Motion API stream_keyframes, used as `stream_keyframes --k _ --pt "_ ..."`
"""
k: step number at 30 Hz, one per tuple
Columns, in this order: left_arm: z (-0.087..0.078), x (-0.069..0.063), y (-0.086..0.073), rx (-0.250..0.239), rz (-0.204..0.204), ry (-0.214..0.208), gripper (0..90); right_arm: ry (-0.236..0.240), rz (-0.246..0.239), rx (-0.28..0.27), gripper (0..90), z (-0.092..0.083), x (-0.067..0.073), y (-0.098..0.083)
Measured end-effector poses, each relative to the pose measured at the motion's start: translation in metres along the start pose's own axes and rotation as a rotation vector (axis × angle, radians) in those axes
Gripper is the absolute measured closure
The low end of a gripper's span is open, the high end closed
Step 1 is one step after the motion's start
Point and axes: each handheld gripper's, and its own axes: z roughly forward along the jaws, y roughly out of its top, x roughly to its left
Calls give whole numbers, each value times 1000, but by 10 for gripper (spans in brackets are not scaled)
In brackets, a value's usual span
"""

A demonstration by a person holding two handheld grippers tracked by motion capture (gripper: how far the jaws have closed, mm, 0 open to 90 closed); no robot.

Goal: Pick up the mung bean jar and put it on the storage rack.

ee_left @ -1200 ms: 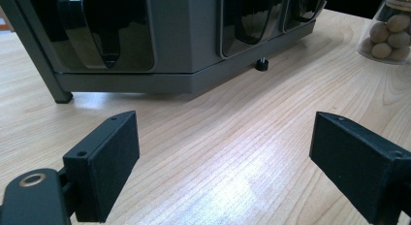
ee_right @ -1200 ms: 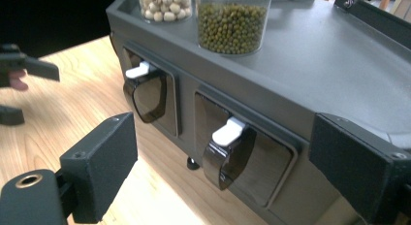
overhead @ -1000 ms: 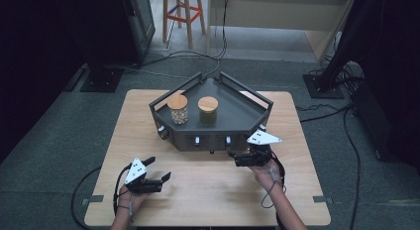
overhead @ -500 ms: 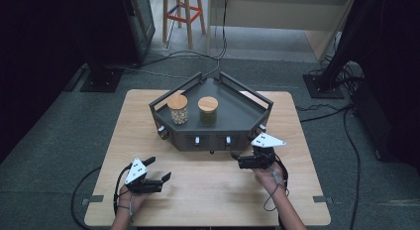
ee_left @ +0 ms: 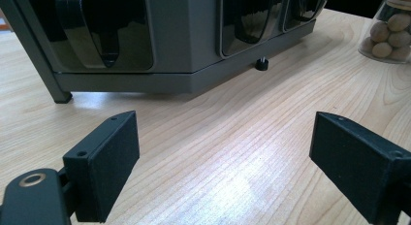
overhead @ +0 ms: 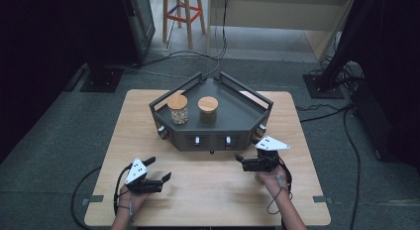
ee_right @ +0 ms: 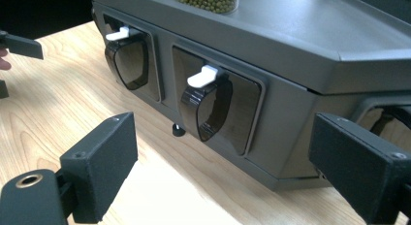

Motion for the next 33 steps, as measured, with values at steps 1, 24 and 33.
stream_keyframes --k 1,24,33 --pt "0 0 0 0 0 0 105 -1 4 1 102 -1 0 -1" --pt "1 -1 0 1 1 0 105 -48 10 7 102 -19 -1 -15" --pt "1 -2 0 1 3 5 105 -61 14 11 101 -26 -2 -20"
